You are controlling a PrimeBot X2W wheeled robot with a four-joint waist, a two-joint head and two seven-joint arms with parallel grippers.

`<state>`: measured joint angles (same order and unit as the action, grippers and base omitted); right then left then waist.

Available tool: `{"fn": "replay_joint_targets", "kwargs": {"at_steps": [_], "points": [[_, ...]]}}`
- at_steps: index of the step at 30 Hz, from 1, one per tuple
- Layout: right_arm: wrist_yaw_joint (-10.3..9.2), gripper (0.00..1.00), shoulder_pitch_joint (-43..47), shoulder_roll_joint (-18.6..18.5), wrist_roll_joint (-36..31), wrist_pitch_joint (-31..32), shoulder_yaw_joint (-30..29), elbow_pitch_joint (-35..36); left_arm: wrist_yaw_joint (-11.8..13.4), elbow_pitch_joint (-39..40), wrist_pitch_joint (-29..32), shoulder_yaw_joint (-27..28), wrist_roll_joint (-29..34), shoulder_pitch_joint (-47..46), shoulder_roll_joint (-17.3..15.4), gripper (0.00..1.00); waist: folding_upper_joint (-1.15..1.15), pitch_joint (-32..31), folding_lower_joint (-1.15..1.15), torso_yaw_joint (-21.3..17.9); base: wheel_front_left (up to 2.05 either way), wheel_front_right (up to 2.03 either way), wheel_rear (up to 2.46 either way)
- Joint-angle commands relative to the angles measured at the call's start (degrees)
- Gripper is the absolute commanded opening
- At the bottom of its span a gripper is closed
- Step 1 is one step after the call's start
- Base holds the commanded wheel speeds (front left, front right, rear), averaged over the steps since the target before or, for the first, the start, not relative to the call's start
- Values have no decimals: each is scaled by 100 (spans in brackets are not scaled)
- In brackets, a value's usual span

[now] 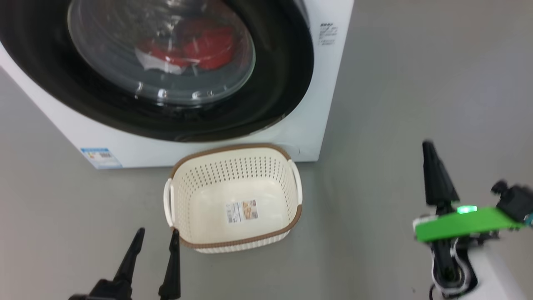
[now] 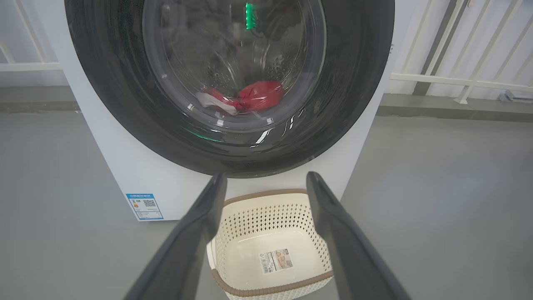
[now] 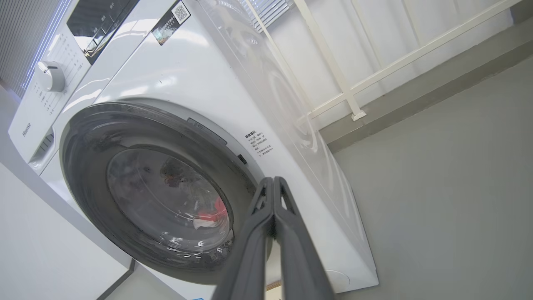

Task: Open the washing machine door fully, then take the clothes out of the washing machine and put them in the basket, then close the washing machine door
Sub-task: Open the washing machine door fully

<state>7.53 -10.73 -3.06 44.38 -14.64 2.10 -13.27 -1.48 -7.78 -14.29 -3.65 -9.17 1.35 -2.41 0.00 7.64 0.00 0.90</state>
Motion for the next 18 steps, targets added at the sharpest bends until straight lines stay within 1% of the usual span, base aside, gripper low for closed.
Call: {"fn": "replay_joint_targets", "kwargs": {"at_steps": [1,4,6,10,13,14,18], "points": [[-4,0,-362,-30,251,-36,138,135,13,161,-71,130,-78,-274,-47,100,0,330,0,197,0,0,0],[-4,0,-766,-172,814,-36,215,146,39,188,-71,50,-125,-433,-47,100,0,556,0,314,0,0,0],[-4,0,-1033,-244,1405,-36,292,169,50,191,-71,6,-144,-528,-47,100,0,691,0,389,0,0,0],[-4,0,-1552,-580,2495,40,519,238,72,202,-71,-59,-188,-705,-47,100,0,917,0,525,0,0,0],[-4,0,-1920,-845,3066,226,646,291,76,218,-71,-126,-225,-825,-47,100,0,1072,0,629,0,0,0],[-4,0,-1920,-845,3066,226,646,291,76,218,-71,-126,-225,-825,-47,100,0,1072,0,629,0,0,0],[-4,0,-2381,-1052,3808,691,729,261,85,221,-71,-239,-274,-969,-47,100,0,1246,0,767,0,0,0]]}}
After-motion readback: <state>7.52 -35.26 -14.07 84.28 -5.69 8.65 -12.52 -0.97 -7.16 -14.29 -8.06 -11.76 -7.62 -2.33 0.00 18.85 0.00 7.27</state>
